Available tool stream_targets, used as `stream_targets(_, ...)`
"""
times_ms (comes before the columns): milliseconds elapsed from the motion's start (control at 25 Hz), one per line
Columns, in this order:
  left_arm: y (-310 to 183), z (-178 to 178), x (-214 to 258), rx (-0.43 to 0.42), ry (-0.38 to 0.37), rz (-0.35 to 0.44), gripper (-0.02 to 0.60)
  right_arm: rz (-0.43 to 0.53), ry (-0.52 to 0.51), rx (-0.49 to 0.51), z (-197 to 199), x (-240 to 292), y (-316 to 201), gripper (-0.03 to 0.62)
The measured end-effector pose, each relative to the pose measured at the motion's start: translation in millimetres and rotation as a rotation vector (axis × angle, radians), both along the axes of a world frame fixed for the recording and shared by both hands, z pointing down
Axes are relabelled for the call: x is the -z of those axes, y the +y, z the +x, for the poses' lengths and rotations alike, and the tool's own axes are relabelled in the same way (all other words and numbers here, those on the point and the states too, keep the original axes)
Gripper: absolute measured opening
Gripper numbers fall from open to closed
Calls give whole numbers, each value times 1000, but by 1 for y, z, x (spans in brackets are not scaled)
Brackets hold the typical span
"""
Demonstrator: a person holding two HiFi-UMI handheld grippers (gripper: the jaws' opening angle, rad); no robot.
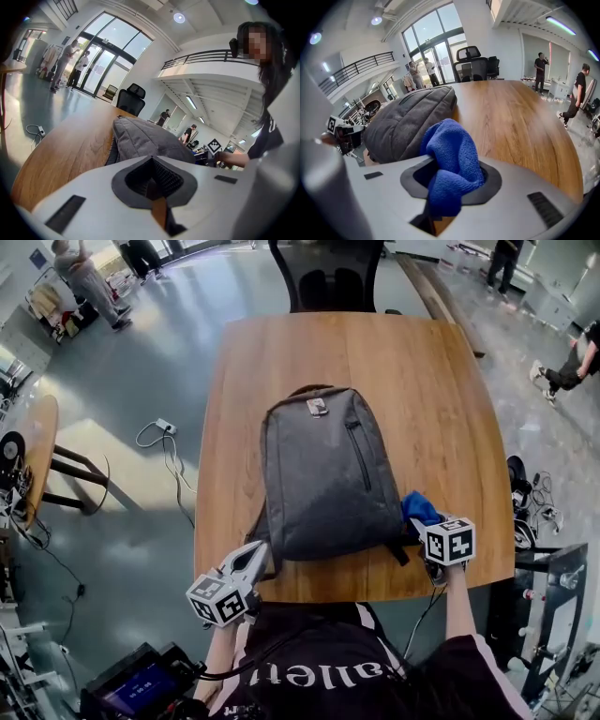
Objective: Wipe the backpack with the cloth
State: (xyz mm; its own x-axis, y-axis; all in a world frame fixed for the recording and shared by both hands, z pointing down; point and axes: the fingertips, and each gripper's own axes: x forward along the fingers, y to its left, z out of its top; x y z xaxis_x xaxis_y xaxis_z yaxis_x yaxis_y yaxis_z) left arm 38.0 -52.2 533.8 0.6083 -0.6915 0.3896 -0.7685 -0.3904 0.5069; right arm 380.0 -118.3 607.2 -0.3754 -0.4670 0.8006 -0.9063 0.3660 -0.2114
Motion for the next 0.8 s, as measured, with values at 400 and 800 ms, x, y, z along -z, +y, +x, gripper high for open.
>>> stream_targets(400,-15,-10,-3,1,18,-25,0,-11,24,20,1,2,-50,123)
stream_targets(800,-35,-32,-14,27,24,-53,0,6,40,78,-10,6,-118,123)
